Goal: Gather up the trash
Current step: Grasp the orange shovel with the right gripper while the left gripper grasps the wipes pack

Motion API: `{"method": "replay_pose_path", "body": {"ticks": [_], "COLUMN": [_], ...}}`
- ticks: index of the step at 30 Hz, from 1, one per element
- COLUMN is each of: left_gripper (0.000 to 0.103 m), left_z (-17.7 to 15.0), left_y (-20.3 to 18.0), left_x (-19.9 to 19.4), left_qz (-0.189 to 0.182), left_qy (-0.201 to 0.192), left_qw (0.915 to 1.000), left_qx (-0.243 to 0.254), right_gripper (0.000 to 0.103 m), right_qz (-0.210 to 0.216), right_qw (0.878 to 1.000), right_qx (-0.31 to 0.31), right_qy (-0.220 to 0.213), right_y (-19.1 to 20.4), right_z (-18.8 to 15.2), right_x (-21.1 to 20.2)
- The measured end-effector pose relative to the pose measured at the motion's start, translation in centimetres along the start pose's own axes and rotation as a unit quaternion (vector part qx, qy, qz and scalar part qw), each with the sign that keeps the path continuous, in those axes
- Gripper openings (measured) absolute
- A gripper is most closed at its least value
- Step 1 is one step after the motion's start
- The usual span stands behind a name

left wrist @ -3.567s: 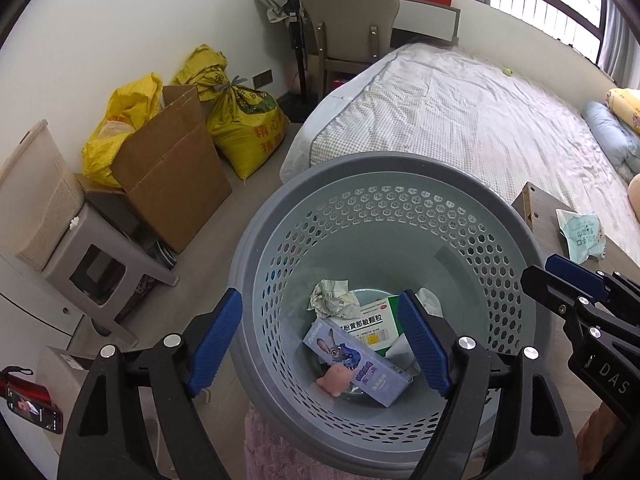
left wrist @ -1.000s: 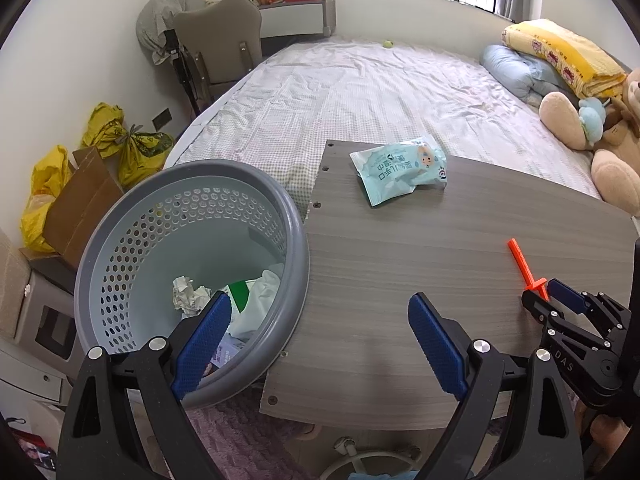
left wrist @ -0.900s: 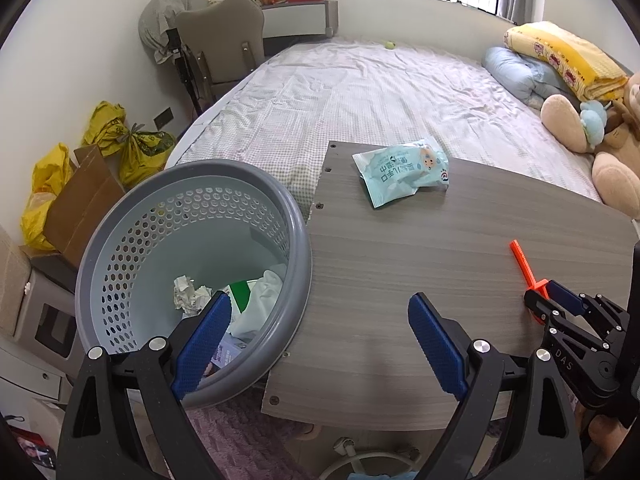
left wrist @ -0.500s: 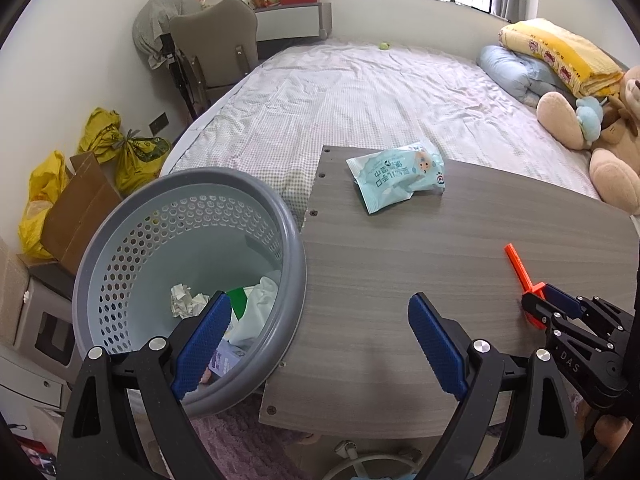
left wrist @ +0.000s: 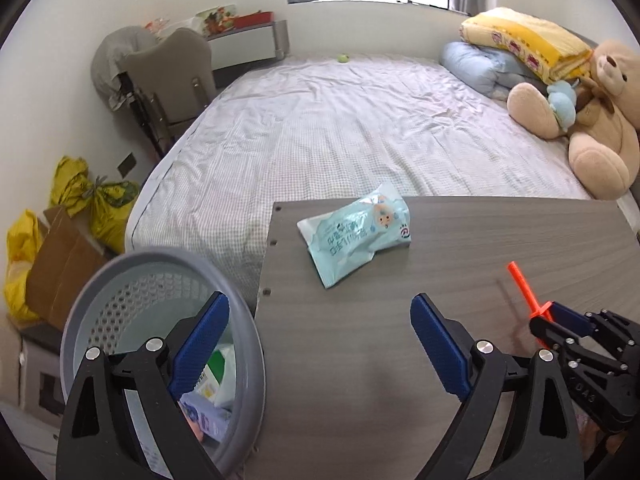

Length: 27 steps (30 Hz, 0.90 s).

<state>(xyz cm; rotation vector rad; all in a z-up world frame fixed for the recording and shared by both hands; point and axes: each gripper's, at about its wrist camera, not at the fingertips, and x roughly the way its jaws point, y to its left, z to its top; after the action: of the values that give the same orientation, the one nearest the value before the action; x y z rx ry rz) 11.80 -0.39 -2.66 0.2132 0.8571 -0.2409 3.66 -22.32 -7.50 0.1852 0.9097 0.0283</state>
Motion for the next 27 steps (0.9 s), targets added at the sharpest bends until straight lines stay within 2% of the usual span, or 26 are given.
{"method": "replay_pose_path", "body": {"ticks": [6, 11, 13, 17, 22, 24, 27], "left_gripper": [0.091, 0.091, 0.091, 0.091, 0.091, 0.091, 0.091], "left_z": [2.1, 3.4, 4.2, 5.7, 8.0, 8.6, 9.0], "left_y": [-0.2, 0.2, 0.3, 0.9, 2.2, 2.4, 2.2], "left_x": [3.3, 6.3, 7.4, 8.4, 10.2, 11.1, 12.2], "left_qz": [-0.020, -0.075, -0.075, -0.086, -0.076, -0.084, -0.120], "left_qy": [0.015, 0.033, 0.038, 0.033, 0.034, 0.041, 0.058], "left_qw": [0.9989, 0.9951, 0.9948, 0.9949, 0.9964, 0.9956, 0.9910], "left_qx": [0.039, 0.055, 0.057, 0.039, 0.013, 0.010, 0.010], "right_gripper": [0.031, 0.031, 0.031, 0.031, 0.031, 0.031, 0.031], "right_qz": [0.004, 0.012, 0.013, 0.016, 0.023, 0.026, 0.032], "right_qw": [1.000, 0.999, 0.999, 0.999, 0.999, 0.999, 0.999], "right_qx": [0.011, 0.024, 0.025, 0.029, 0.030, 0.029, 0.028], "right_qy": [-0.009, -0.022, -0.026, -0.033, -0.033, -0.030, -0.028], "right_y": [-0.7, -1.3, -1.5, -1.7, -1.6, -1.6, -1.4], "right_z": [0.8, 1.3, 1.6, 2.0, 1.8, 1.8, 1.7], "right_x": [-0.3, -0.8, -0.9, -1.3, -1.3, -1.2, -1.0]}}
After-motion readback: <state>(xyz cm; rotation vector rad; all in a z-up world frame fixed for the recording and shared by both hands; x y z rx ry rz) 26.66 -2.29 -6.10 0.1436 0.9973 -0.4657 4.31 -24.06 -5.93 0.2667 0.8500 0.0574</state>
